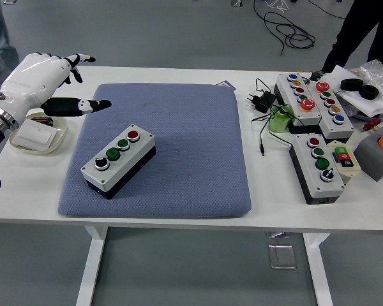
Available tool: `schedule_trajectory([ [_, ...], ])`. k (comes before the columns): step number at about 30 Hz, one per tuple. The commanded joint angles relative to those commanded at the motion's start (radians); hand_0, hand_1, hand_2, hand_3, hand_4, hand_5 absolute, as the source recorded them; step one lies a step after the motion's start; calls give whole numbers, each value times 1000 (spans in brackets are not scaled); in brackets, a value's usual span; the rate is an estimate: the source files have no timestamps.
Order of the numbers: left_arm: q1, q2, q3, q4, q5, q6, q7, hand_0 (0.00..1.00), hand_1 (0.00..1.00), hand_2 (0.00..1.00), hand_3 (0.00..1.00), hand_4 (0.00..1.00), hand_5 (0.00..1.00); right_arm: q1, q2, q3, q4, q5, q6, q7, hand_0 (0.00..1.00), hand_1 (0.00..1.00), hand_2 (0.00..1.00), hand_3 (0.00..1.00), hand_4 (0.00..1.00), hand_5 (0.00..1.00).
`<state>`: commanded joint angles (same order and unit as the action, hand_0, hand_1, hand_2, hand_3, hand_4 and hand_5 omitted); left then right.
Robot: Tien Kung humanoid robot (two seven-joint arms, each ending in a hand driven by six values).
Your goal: Pick up the button,place it on the desk,press the button,press the button
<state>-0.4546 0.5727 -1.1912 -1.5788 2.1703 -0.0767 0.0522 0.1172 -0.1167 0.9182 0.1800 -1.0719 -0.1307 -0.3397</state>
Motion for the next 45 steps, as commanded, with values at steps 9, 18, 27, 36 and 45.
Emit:
schedule_trajectory([
  [9, -5, 2, 88, 0, 29, -142, 32, 74, 70, 126, 796, 985, 998, -13, -4, -10, 0, 10, 0, 2, 628, 555, 647, 574, 308, 270],
  [18, 18, -69, 123, 8, 30, -31, 202, 861, 908, 969, 998, 995, 998, -20, -3, 1, 0, -1, 2, 1, 628, 556, 647, 574, 308, 270],
  [27, 27, -173, 178, 36, 2, -20, 363, 957, 989, 998, 998, 998, 998, -16, -2, 10, 0, -11, 3, 0, 628, 556, 646, 574, 307, 268],
  [36, 19, -243, 218, 58, 85, -13, 452, 974, 998, 998, 998, 998, 998, -14, -2, 14, 0, -17, 4, 0, 629, 556, 646, 574, 307, 269],
  [45, 18, -287, 270, 104, 80, -25, 527, 979, 998, 998, 998, 998, 998, -14, -3, 18, 0, -25, 6, 0, 629, 556, 645, 574, 307, 270],
])
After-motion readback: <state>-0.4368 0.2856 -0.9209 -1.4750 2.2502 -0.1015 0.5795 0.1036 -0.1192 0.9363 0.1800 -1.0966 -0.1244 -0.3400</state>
